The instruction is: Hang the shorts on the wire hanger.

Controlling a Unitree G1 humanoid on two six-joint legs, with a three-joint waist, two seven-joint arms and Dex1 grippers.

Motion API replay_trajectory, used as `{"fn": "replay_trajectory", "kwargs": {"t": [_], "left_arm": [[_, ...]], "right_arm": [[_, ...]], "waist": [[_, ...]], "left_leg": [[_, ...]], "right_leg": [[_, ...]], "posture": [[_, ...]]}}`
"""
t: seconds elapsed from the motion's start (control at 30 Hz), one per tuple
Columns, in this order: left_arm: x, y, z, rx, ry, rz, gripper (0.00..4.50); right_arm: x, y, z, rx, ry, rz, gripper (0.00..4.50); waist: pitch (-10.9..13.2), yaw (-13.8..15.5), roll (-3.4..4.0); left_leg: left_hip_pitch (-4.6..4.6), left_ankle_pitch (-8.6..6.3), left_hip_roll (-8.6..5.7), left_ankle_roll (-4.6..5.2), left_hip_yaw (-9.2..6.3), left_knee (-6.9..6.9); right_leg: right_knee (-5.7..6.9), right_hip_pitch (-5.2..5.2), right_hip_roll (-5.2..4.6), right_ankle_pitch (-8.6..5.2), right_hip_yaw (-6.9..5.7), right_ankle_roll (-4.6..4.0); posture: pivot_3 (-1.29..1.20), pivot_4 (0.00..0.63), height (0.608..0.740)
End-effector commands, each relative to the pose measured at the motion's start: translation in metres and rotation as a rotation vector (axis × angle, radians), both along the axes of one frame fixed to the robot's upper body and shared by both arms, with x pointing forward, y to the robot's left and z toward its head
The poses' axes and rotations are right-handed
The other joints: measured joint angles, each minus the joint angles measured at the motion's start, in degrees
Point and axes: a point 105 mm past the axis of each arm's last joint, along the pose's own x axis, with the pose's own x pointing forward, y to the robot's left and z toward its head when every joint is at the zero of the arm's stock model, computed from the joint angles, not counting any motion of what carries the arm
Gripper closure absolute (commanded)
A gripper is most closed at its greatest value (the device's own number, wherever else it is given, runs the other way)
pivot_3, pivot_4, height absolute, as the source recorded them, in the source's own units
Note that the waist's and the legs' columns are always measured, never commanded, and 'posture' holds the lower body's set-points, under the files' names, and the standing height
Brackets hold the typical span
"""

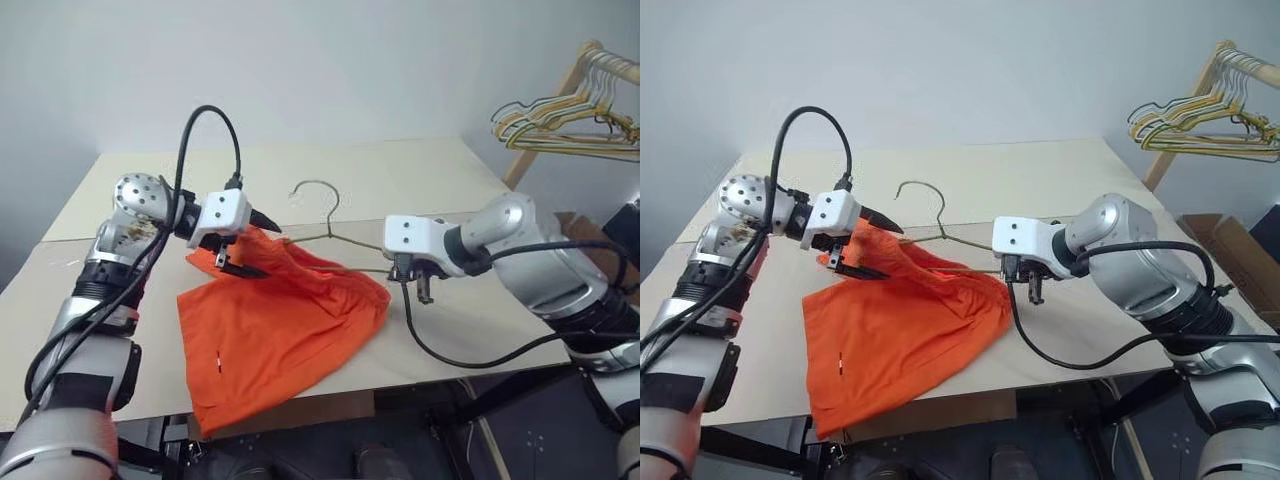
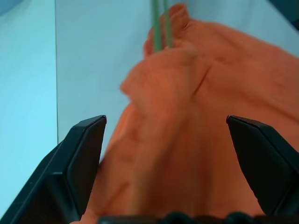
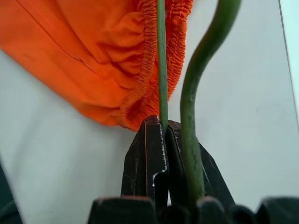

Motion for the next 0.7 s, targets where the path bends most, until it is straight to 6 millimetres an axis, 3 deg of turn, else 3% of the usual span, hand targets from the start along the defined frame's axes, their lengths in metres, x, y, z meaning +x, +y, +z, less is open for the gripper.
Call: {"fn": "replay_trajectory", "kwargs": {"t": [0.03,0.17,0.4,0.7], "left_arm": [[0.004,-0.004,0.009,0.01,-0.012,-0.012,0.01],[0.005,-0.007,0.005,0.015,0.01,-0.019,0.01],[0.003,-0.004,0.005,0.015,0.023,-0.027,0.01],[-0.004,0.004,-0.013,0.175,0.097,-0.04,0.01]], "right_arm": [[-0.009,0.006,0.021,0.062,0.036,0.029,4.5],[-0.01,0.008,0.018,0.046,0.066,0.039,4.5],[-0.005,0.01,-0.004,0.001,0.137,0.006,4.5],[-0.003,0.019,-0.003,0.03,0.177,0.024,4.5]], "waist": [[0.0,-0.3,0.0],[0.0,-0.5,0.0],[0.0,-0.7,0.0],[0.0,-0.5,0.0]], "left_leg": [[0.0,0.0,0.0,0.0,-0.01,0.01],[0.0,-0.01,0.0,0.03,-0.01,0.02],[0.02,-0.03,0.01,0.05,-0.01,0.09],[0.01,-0.08,0.01,0.14,-0.04,0.19]], "right_leg": [[0.0,0.01,0.0,0.0,0.0,0.0],[0.03,0.0,-0.01,0.0,0.0,0.0],[0.33,-0.06,-0.01,-0.01,0.06,0.02],[0.42,-0.06,-0.01,-0.01,0.08,0.02]], "posture": [[-0.14,0.0,0.74],[-0.14,0.0,0.74],[-0.13,0.0,0.74],[-0.11,0.0,0.74]]}}
